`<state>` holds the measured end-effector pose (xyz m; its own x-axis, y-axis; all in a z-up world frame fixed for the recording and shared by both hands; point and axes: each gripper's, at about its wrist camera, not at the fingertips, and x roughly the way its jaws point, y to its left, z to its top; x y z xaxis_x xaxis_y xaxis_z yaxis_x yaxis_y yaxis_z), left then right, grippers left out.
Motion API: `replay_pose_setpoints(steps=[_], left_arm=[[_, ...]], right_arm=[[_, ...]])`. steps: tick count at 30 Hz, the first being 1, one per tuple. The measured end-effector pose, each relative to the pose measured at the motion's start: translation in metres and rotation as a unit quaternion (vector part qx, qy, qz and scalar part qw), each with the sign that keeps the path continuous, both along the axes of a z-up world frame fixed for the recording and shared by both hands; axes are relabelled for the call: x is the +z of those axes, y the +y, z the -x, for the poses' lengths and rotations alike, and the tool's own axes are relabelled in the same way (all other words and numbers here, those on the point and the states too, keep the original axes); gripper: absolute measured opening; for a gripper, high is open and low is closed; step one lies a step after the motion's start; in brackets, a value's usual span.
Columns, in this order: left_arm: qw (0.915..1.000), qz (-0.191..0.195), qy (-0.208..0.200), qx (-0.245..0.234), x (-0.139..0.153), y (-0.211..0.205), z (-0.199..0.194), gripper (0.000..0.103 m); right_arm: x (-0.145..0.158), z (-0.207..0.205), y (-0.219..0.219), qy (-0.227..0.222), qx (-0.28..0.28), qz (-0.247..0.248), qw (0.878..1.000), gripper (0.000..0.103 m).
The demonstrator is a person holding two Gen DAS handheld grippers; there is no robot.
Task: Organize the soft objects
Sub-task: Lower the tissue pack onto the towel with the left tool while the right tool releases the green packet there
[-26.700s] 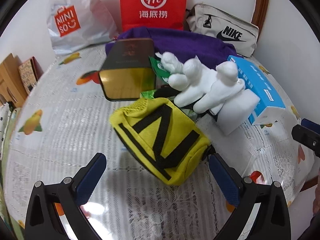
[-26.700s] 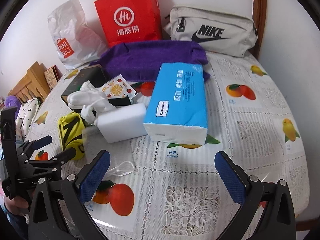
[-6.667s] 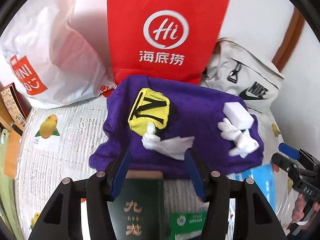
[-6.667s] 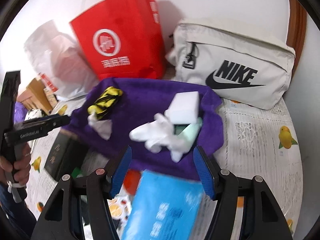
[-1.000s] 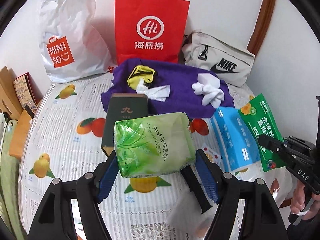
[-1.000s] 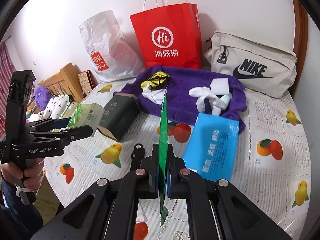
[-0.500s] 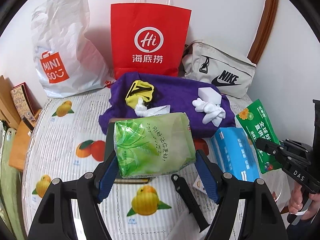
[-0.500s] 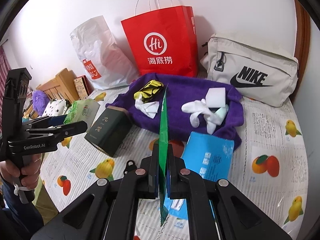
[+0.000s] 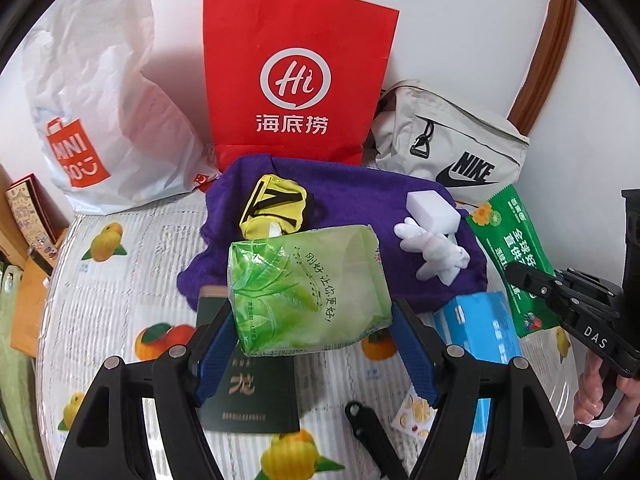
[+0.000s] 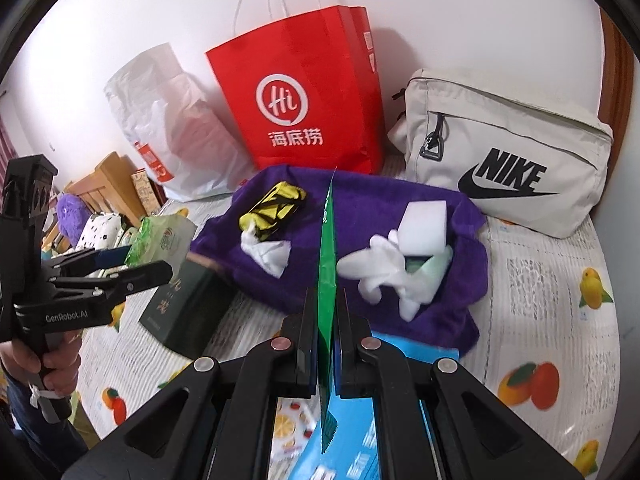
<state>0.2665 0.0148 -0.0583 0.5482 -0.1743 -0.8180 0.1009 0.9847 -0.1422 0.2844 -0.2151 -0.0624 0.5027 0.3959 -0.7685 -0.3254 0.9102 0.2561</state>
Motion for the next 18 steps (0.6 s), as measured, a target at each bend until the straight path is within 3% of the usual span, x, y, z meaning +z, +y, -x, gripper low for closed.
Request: replay_pose_setpoints(steps=[18], left_arm=[[0.9986,-0.002,0.048,-0.021,-0.042,-0.028,-0.075,0.073]], right_arm=[[-0.04,-0.084,-0.004,0.023,-0.018,0.016,0.999,0.006]])
